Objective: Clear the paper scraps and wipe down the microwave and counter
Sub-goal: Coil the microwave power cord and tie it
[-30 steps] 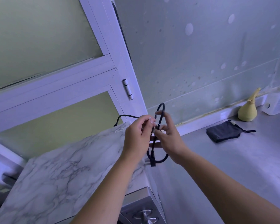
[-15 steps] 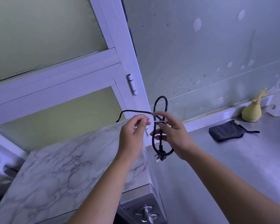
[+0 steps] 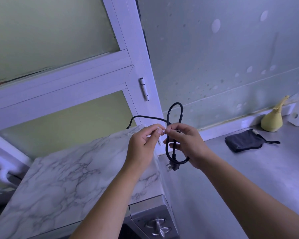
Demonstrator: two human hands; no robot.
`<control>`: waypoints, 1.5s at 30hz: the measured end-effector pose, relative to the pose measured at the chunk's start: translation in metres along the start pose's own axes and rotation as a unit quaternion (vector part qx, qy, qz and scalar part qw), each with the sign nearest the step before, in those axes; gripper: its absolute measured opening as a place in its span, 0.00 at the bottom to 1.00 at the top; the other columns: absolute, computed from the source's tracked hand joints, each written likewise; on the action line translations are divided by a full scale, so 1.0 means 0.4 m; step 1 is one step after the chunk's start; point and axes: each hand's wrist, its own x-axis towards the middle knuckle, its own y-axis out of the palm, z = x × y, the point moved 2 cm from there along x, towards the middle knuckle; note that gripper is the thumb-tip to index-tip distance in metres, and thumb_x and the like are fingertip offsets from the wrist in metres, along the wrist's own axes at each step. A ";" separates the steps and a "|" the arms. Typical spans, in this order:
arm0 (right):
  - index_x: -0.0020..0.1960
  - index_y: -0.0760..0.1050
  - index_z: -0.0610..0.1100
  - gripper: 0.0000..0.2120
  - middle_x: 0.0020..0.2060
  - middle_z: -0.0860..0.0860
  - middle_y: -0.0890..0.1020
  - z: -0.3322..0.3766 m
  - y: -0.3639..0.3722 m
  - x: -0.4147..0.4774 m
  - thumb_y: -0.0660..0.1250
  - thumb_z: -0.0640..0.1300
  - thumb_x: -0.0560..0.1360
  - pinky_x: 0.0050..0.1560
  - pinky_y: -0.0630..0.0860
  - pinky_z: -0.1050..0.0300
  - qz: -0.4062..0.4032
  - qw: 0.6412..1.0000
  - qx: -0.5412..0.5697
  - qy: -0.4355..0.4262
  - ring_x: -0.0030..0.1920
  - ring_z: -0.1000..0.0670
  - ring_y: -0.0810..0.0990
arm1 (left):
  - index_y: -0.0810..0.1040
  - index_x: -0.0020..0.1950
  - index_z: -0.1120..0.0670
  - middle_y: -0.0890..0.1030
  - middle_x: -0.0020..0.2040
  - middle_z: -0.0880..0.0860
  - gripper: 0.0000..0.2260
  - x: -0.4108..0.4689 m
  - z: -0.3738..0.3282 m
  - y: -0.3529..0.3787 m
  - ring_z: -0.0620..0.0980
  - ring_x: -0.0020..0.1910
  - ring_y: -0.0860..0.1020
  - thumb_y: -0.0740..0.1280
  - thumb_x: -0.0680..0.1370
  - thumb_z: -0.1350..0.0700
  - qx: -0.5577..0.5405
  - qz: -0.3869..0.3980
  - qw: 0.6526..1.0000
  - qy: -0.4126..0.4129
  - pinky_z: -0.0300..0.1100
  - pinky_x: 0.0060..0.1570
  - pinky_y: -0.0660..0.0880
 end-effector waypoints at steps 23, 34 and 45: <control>0.39 0.80 0.47 0.08 0.34 0.52 0.80 -0.006 -0.015 0.007 0.71 0.41 0.77 0.42 0.75 0.63 -0.004 0.999 0.038 0.008 0.39 0.47 0.83 | 0.87 0.46 0.55 0.87 0.48 0.55 0.07 -0.010 0.032 -0.014 0.49 0.47 0.85 0.73 0.75 0.65 -0.296 -0.150 0.936 -0.116 0.37 0.49 0.80; 0.43 0.79 0.43 0.05 0.37 0.48 0.77 0.005 -0.013 0.004 0.70 0.39 0.77 0.48 0.72 0.57 0.008 0.999 0.030 0.007 0.40 0.46 0.83 | 0.86 0.45 0.53 0.86 0.43 0.54 0.07 -0.003 0.014 -0.027 0.49 0.44 0.84 0.75 0.73 0.65 -0.192 -0.075 0.977 -0.053 0.36 0.46 0.79; 0.42 0.80 0.43 0.06 0.37 0.48 0.80 0.005 -0.016 0.004 0.70 0.39 0.77 0.50 0.74 0.56 0.012 1.000 0.026 0.003 0.41 0.45 0.83 | 0.84 0.45 0.53 0.86 0.43 0.58 0.09 0.016 0.012 -0.023 0.55 0.46 0.85 0.77 0.71 0.66 -0.188 -0.041 0.981 -0.039 0.40 0.46 0.80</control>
